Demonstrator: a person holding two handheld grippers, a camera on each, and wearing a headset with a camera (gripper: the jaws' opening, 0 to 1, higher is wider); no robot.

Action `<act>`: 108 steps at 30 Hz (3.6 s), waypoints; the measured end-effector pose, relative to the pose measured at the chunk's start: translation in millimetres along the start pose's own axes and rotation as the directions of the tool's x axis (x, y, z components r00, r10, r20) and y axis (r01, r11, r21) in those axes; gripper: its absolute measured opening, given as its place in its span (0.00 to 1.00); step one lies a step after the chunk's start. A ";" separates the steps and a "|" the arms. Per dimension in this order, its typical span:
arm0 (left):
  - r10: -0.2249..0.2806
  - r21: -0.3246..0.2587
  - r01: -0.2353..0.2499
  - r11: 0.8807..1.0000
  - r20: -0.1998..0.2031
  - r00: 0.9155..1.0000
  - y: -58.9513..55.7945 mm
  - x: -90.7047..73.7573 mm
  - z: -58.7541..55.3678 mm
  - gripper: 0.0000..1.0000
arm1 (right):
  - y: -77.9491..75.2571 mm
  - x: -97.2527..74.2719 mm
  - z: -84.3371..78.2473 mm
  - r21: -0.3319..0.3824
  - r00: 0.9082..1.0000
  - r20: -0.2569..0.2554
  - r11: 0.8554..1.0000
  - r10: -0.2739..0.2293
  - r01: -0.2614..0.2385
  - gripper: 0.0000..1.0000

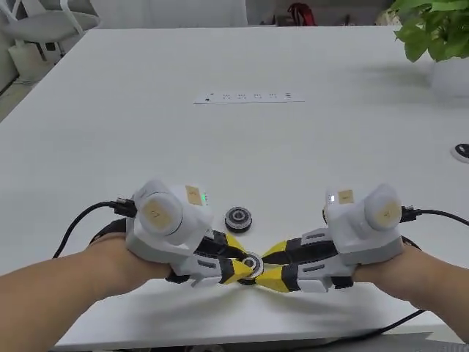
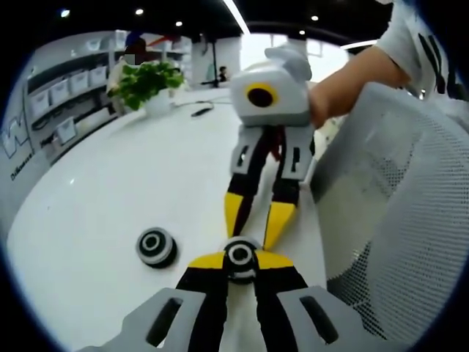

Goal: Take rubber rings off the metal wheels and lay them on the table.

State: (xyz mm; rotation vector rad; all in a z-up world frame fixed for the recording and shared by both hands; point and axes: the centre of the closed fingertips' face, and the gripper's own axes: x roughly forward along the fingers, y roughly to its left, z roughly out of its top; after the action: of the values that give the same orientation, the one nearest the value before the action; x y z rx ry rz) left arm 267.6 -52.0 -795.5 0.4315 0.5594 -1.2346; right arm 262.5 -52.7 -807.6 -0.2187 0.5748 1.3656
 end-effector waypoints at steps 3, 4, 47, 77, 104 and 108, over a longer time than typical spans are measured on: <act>0.000 -0.003 0.000 1.000 0.004 1.000 -0.1 0.0 -0.1 0.14 | 0.2 -1.1 -1.7 -0.009 1.000 -0.006 1.000 -0.005 0.005 0.13; 0.000 -0.004 0.000 1.000 0.005 1.000 -0.1 0.0 -0.1 0.14 | 0.1 -1.3 -2.1 -0.007 1.000 -0.006 1.000 -0.006 0.006 0.13; 0.010 0.019 -0.010 1.000 -0.002 1.000 -0.9 0.7 0.2 0.13 | -7.5 -11.3 -2.0 0.197 0.998 0.041 0.980 -0.039 0.031 0.00; 0.030 0.017 -0.029 0.999 -0.025 0.999 0.2 2.0 0.1 0.12 | -8.2 -11.8 8.8 0.356 0.994 0.102 0.934 -0.033 -0.006 0.00; 0.028 0.021 -0.027 0.999 -0.033 0.999 -0.6 2.1 0.5 0.12 | -0.9 -10.2 15.4 0.372 0.992 0.125 0.927 0.002 -0.049 0.00; 0.026 0.020 -0.026 0.999 -0.032 0.999 -0.8 2.0 0.6 0.12 | 2.3 -9.5 18.8 0.363 0.991 0.136 0.930 0.012 -0.061 0.00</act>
State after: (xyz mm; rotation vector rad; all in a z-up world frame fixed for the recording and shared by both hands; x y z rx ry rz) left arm 267.4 -54.1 -796.3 0.4740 0.5680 -1.2110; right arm 264.3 -51.6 -786.6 0.1857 0.7136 1.2706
